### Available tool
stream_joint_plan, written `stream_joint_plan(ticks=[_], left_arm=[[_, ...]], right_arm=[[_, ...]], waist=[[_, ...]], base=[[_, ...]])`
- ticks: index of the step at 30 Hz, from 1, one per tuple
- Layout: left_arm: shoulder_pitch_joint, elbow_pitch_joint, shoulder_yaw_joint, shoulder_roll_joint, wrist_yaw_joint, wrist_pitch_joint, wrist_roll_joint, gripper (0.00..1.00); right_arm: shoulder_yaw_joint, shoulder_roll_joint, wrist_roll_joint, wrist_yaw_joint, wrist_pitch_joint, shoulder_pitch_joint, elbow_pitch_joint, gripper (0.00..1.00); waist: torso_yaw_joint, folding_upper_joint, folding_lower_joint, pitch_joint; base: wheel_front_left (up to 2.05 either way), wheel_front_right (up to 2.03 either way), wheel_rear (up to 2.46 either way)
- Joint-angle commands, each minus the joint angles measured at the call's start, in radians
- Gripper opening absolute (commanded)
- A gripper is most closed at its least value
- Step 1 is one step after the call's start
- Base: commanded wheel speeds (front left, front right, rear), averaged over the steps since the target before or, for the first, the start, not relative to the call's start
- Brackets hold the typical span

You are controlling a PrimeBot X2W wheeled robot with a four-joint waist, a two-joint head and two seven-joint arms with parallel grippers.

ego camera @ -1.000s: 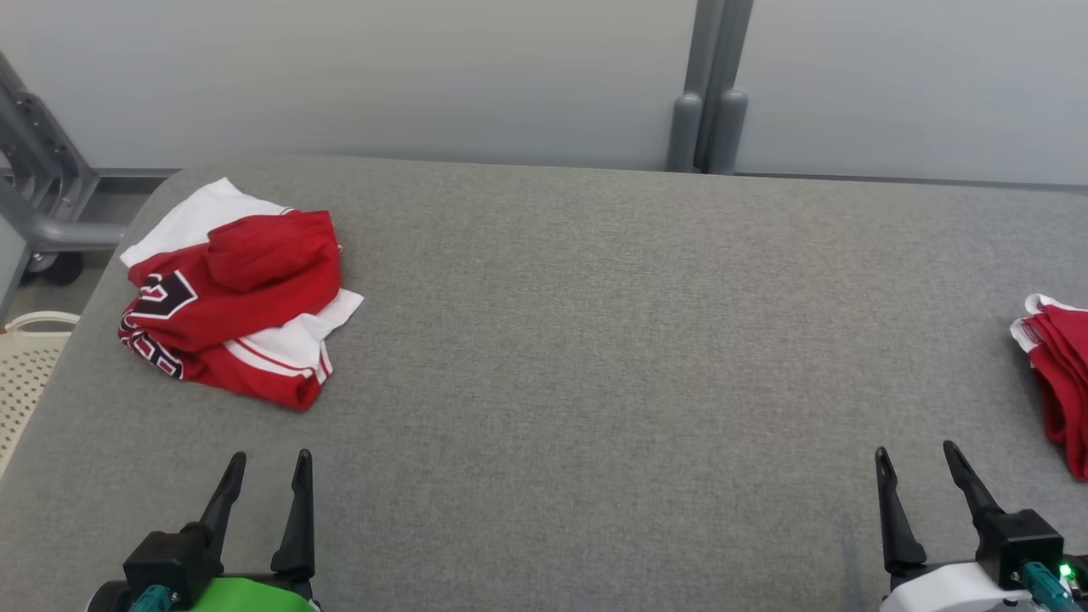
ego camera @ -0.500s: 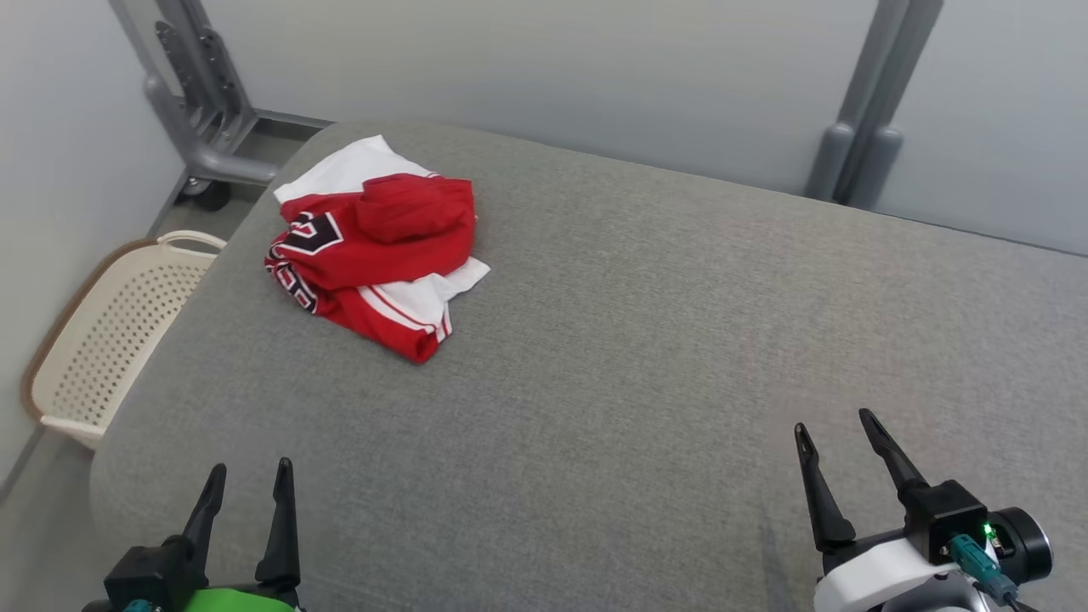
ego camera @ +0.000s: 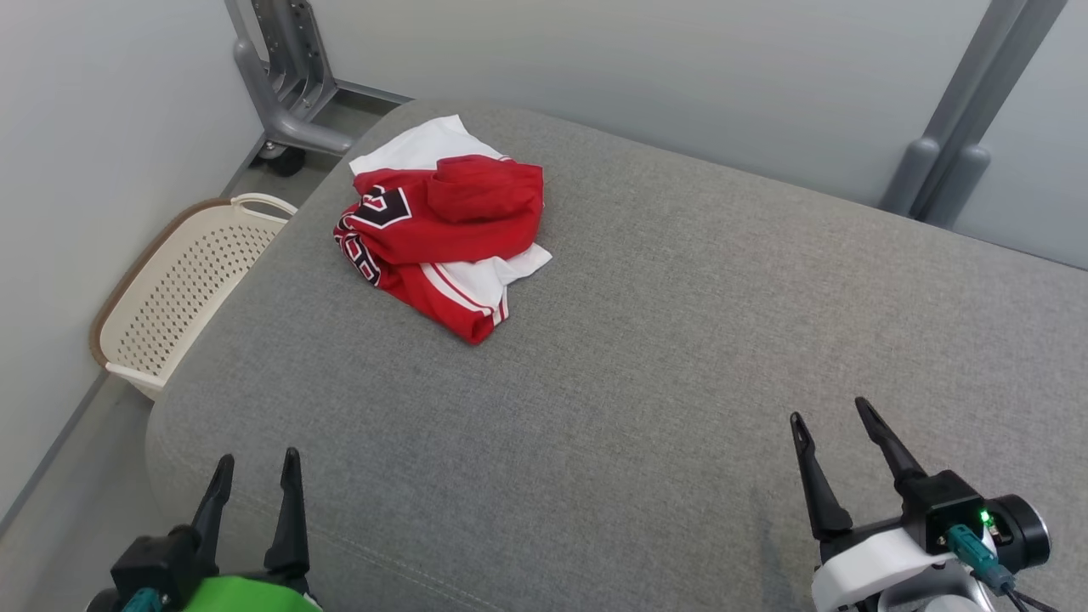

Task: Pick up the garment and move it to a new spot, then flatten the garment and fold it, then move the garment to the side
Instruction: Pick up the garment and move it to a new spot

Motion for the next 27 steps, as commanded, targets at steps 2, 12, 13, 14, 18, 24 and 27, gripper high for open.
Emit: stream_joint_plan(ticks=[2,12,13,14,18,24,27], left_arm=[[-0.059,0.013,-0.011,0.0,0.0,-0.003,-0.009,1.0],[-0.475,0.194,-0.061,-0.004,0.001,0.124,-0.096,1.0],[-0.525,0.225,-0.067,-0.001,0.001,0.146,-0.109,1.0],[-0.572,0.253,-0.068,0.004,0.001,0.162,-0.123,1.0],[-0.718,0.406,-0.049,0.024,0.002,0.221,-0.18,1.0],[-0.867,0.601,-0.026,0.067,0.001,0.29,-0.24,1.0],[-0.909,0.667,-0.038,0.083,0.001,0.305,-0.268,1.0]], right_arm=[[-0.013,-0.006,-0.017,-0.001,-0.003,-0.024,-0.014,1.0],[-0.05,-0.075,-0.07,-0.001,-0.003,-0.145,-0.101,1.0],[-0.052,-0.082,-0.075,-0.001,-0.001,-0.157,-0.111,1.0],[-0.054,-0.088,-0.077,-0.001,0.003,-0.167,-0.123,1.0],[-0.056,-0.101,-0.087,-0.001,0.012,-0.195,-0.158,1.0],[-0.04,-0.093,-0.094,-0.001,0.014,-0.209,-0.189,1.0],[-0.04,-0.088,-0.094,-0.001,0.013,-0.209,-0.198,1.0]], waist=[[-0.019,0.0073,0.0,0.044],[-0.082,0.0073,0.0,0.303],[-0.091,0.0073,0.0,0.328],[-0.1,0.0073,0.0,0.353],[-0.142,0.0073,0.0,0.428],[-0.21,0.0073,0.0,0.489],[-0.237,0.0073,0.0,0.504]], base=[[0.0,0.0,0.0],[0.0,0.0,0.0],[0.0,0.0,0.0],[0.0,0.0,0.0],[0.0,0.0,0.0],[0.0,0.0,0.0],[0.0,0.0,0.0]])
